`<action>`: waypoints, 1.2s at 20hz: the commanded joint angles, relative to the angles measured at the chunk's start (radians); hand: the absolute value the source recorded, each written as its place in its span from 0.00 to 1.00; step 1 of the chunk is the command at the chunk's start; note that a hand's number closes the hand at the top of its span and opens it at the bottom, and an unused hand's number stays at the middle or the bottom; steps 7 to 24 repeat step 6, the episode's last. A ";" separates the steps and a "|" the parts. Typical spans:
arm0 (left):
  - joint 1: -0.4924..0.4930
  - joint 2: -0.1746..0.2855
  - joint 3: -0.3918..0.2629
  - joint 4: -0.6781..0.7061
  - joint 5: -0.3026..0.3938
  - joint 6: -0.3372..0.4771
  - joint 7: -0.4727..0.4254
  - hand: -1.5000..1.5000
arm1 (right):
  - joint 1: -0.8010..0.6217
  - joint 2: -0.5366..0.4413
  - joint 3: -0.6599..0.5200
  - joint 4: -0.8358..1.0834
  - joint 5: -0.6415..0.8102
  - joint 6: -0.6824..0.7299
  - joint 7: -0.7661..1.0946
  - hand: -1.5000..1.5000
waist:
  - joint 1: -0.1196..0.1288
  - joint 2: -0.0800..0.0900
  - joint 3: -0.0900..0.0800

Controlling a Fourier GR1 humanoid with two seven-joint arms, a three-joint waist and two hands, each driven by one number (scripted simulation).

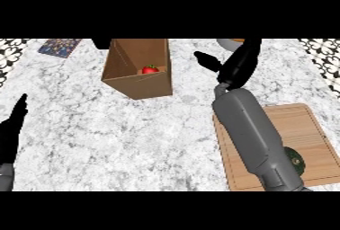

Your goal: Pick the tomato from the cutting board and place it in the cardboard box

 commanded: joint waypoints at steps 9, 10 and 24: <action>0.038 0.029 0.041 -0.024 0.028 -0.031 -0.004 0.50 | 0.423 -0.086 0.137 -0.542 0.047 0.227 0.112 0.00 | -0.010 0.001 0.000; 0.038 0.029 0.041 -0.024 0.028 -0.031 -0.004 0.50 | 0.423 -0.086 0.137 -0.542 0.047 0.227 0.112 0.00 | -0.010 0.001 0.000; 0.038 0.029 0.041 -0.024 0.028 -0.031 -0.004 0.50 | 0.423 -0.086 0.137 -0.542 0.047 0.227 0.112 0.00 | -0.010 0.001 0.000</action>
